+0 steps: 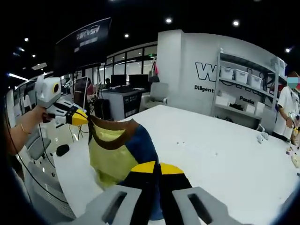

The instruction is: Fold the garment on the visible template until the final outline fits inside the template.

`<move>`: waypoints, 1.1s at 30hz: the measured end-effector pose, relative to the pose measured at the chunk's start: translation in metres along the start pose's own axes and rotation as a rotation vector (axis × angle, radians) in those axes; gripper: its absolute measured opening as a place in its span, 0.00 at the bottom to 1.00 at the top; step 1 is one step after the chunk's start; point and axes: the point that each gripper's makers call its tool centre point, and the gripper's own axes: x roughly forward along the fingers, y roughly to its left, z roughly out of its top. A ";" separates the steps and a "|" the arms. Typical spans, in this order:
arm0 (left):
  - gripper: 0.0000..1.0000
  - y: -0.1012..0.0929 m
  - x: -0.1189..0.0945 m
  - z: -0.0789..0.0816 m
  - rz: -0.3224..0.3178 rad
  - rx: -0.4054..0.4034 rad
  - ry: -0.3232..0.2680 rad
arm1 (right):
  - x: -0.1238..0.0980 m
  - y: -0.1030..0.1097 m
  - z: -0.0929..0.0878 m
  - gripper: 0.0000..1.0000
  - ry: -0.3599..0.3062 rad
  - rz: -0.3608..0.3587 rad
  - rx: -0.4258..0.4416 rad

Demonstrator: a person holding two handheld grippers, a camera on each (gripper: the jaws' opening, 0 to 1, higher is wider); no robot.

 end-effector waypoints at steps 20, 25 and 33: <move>0.02 0.066 0.107 0.005 0.181 -0.036 0.168 | 0.066 -0.070 -0.003 0.00 0.107 -0.121 0.034; 0.02 0.073 0.132 -0.004 0.204 -0.032 0.200 | 0.092 -0.090 -0.024 0.00 0.168 -0.143 0.053; 0.02 0.080 0.185 -0.028 0.232 -0.005 0.275 | 0.126 -0.111 -0.053 0.00 0.246 -0.179 0.052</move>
